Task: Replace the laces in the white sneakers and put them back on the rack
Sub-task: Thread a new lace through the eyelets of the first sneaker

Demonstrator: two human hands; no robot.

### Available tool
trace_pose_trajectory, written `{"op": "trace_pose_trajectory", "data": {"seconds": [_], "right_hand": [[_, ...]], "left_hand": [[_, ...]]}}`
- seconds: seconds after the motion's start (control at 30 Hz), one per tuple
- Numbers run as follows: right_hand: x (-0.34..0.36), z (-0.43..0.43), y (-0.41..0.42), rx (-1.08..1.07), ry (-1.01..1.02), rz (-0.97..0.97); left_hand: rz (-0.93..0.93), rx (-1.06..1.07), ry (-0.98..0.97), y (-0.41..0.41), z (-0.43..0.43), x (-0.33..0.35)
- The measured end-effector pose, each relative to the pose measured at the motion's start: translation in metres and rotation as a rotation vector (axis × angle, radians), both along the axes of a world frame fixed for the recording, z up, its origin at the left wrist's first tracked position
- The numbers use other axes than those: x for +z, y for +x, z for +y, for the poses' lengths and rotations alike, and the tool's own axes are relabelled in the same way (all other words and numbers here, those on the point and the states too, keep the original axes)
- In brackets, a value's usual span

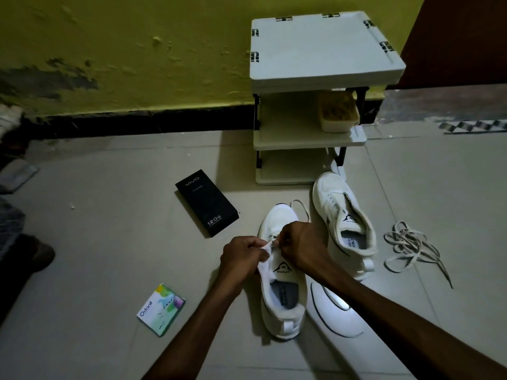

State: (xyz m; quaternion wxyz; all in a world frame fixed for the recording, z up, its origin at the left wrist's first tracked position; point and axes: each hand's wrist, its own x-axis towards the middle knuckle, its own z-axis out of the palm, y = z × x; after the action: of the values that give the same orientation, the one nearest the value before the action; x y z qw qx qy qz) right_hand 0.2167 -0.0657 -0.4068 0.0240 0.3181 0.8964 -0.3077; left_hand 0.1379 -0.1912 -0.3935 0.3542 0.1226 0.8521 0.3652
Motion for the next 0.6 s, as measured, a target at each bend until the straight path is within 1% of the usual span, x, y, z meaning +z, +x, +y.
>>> {"op": "trace_pose_trajectory", "data": {"seconds": [0.1,0.17,0.3,0.37,0.47,0.6], "right_hand": [[0.005,-0.006,0.002,-0.010,-0.001,-0.003],[0.004,-0.011,0.004,-0.017,0.032,0.030],[-0.001,-0.020,0.006,-0.042,0.105,0.037],[-0.005,-0.024,0.006,-0.073,0.136,0.071],[-0.010,-0.032,0.005,-0.135,0.161,0.120],[-0.014,-0.039,0.005,-0.187,0.186,0.157]], "left_hand": [[-0.067,0.064,0.041,-0.002,-0.001,0.001],[-0.085,0.071,0.044,-0.002,0.000,0.001],[-0.074,0.056,0.011,-0.003,0.005,0.000],[-0.057,0.046,-0.029,-0.004,0.007,-0.002],[-0.048,0.039,-0.011,-0.004,0.008,-0.004],[-0.022,0.044,-0.046,-0.005,0.010,-0.005]]}}
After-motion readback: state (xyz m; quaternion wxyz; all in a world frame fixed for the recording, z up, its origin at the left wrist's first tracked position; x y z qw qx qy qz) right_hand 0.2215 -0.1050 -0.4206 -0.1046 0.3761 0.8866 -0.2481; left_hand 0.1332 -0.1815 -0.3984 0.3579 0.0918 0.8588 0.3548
